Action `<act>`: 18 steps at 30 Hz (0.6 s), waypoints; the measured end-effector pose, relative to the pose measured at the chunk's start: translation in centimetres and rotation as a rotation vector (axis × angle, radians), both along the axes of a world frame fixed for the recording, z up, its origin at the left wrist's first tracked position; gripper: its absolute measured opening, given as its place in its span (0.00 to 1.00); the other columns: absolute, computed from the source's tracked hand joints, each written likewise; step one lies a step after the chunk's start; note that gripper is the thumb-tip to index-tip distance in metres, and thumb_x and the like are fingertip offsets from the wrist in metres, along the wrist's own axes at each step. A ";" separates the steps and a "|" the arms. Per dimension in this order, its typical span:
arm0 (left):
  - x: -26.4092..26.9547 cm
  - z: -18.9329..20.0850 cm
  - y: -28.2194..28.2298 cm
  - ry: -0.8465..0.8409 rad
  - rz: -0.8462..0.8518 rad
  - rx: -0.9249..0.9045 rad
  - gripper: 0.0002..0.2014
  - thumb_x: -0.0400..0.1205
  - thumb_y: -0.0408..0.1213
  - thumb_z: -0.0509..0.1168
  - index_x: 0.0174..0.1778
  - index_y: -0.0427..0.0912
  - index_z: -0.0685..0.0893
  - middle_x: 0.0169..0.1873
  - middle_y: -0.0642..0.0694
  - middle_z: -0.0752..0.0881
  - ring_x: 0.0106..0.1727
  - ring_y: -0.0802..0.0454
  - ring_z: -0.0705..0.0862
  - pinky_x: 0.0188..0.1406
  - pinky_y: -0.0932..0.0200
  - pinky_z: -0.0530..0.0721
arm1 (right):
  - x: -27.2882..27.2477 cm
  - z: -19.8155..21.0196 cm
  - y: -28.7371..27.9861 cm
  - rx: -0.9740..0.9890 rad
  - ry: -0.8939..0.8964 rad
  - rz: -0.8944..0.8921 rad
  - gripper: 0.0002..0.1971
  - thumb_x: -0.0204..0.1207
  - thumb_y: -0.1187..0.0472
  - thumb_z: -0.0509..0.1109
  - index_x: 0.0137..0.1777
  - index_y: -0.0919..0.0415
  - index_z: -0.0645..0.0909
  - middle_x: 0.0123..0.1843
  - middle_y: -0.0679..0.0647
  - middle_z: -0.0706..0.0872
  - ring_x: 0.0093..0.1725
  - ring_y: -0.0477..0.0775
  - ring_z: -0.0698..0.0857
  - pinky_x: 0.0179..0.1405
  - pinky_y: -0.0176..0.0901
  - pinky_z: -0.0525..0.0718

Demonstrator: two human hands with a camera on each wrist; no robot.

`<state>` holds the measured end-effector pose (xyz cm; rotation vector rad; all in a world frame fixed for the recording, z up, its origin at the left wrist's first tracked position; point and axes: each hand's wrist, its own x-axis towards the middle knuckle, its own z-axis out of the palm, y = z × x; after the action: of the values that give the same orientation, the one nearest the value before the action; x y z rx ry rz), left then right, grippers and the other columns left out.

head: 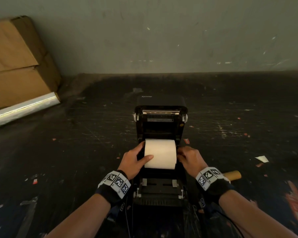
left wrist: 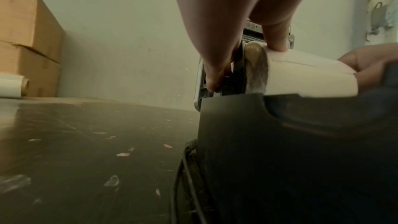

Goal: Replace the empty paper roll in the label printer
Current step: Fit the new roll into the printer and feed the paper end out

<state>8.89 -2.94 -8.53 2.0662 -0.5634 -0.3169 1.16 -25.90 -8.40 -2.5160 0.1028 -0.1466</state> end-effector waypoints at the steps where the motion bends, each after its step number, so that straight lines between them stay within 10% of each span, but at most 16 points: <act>1: -0.1 -0.1 0.0 -0.002 0.005 0.004 0.33 0.79 0.46 0.68 0.80 0.50 0.65 0.71 0.49 0.79 0.72 0.55 0.74 0.74 0.53 0.71 | 0.0 0.0 0.0 -0.014 0.000 0.007 0.10 0.80 0.65 0.65 0.58 0.63 0.83 0.56 0.58 0.85 0.55 0.52 0.84 0.58 0.41 0.81; 12: -1.2 -0.3 -0.2 -0.084 -0.010 0.104 0.30 0.81 0.43 0.66 0.79 0.45 0.65 0.72 0.43 0.77 0.73 0.49 0.74 0.70 0.63 0.66 | -0.5 0.0 0.5 -0.088 0.023 -0.009 0.09 0.80 0.65 0.64 0.56 0.65 0.83 0.57 0.58 0.83 0.55 0.54 0.84 0.55 0.36 0.78; 18: -1.4 -0.1 -0.2 -0.145 -0.018 0.331 0.31 0.83 0.49 0.61 0.81 0.45 0.61 0.81 0.43 0.64 0.84 0.47 0.52 0.80 0.39 0.43 | -0.8 -0.5 1.0 -0.065 -0.030 -0.052 0.07 0.79 0.67 0.65 0.50 0.66 0.85 0.53 0.59 0.84 0.51 0.54 0.84 0.52 0.34 0.76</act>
<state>7.46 -3.10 -8.67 2.4188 -0.6518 -0.2868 0.38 -24.95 -8.91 -2.5759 0.1530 -0.2118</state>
